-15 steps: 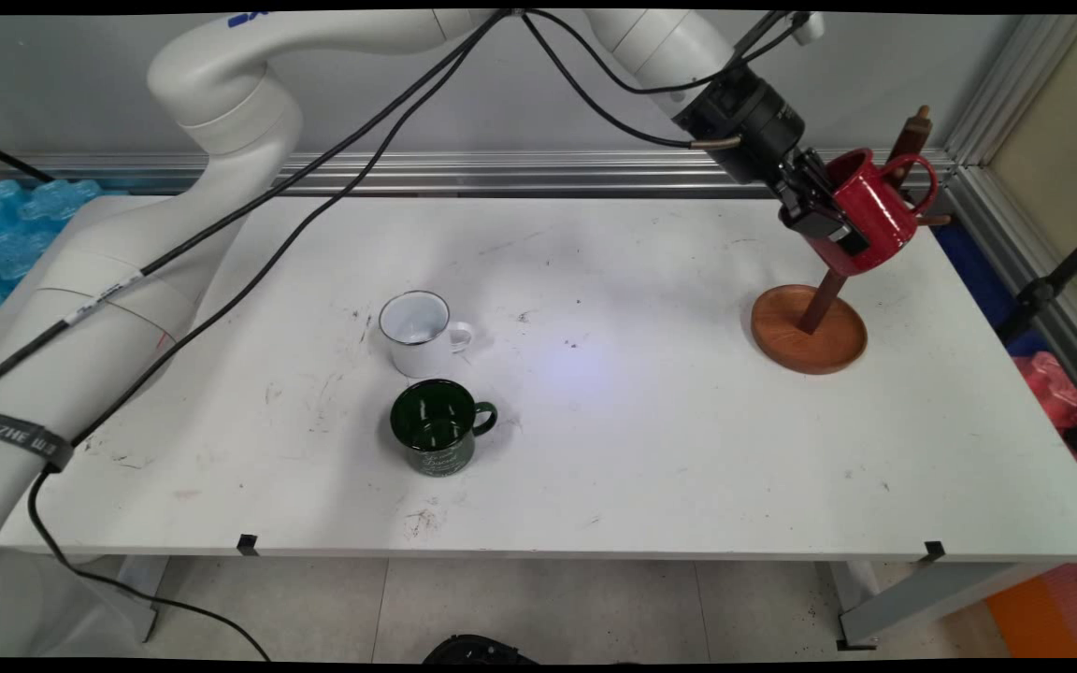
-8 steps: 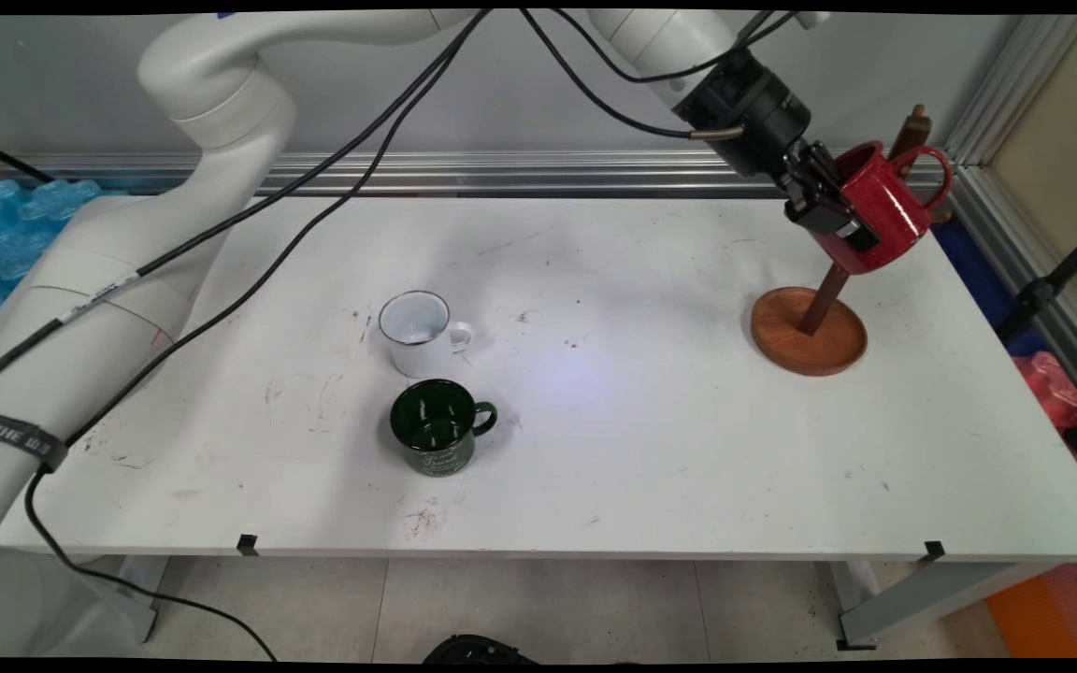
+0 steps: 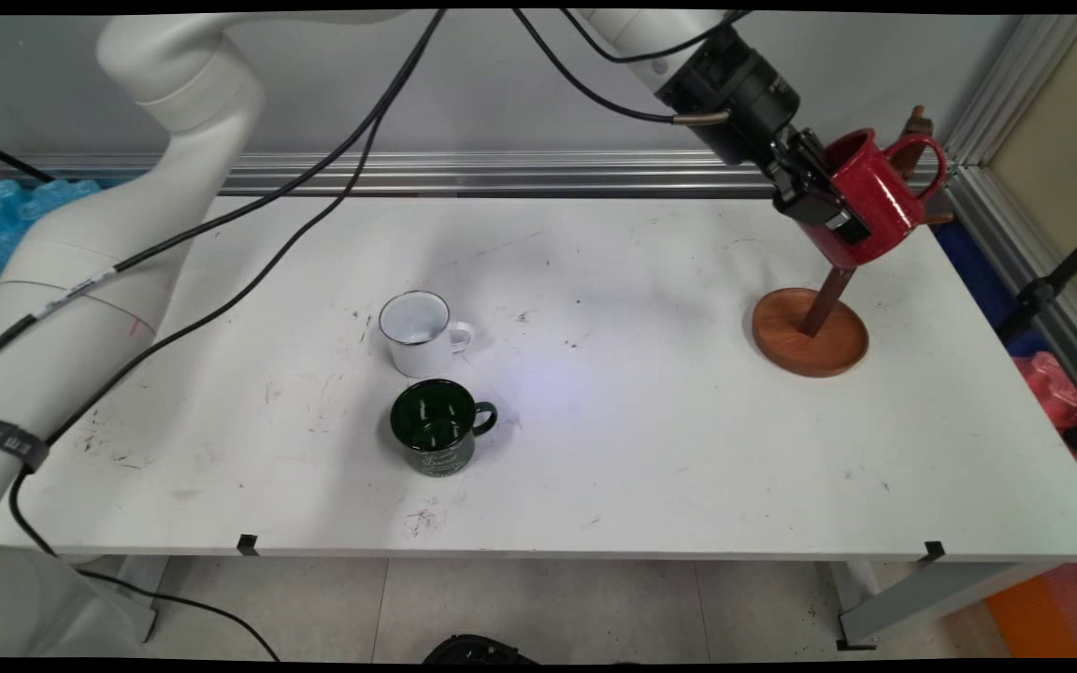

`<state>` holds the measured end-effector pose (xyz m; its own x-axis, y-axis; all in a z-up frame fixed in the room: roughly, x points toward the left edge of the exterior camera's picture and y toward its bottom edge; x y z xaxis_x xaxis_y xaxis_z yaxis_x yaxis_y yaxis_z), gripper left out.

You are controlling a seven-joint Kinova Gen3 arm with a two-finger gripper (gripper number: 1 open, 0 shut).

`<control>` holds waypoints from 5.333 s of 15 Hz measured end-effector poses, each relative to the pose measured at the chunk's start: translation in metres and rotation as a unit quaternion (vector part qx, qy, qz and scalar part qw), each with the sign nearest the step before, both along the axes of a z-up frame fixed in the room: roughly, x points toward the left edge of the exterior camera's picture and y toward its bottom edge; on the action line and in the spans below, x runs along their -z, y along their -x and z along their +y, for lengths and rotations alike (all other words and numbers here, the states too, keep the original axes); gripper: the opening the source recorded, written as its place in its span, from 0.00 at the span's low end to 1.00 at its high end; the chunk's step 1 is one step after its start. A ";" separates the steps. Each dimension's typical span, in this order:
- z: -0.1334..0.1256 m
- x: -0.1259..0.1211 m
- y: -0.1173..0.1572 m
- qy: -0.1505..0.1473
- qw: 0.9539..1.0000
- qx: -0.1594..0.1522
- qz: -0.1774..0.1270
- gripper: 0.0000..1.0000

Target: Place the picked object on the table

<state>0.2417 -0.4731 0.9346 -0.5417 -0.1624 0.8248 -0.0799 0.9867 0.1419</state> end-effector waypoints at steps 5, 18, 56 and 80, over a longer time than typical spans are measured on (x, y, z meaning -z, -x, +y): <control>0.019 -0.012 -0.010 0.000 1.000 -0.018 -0.012 0.00; 0.109 -0.041 -0.044 0.000 0.995 -0.065 -0.075 0.00; 0.090 0.063 -0.133 0.047 0.893 -0.231 -0.384 0.00; 0.068 0.134 -0.140 0.024 0.885 -0.192 -0.424 1.00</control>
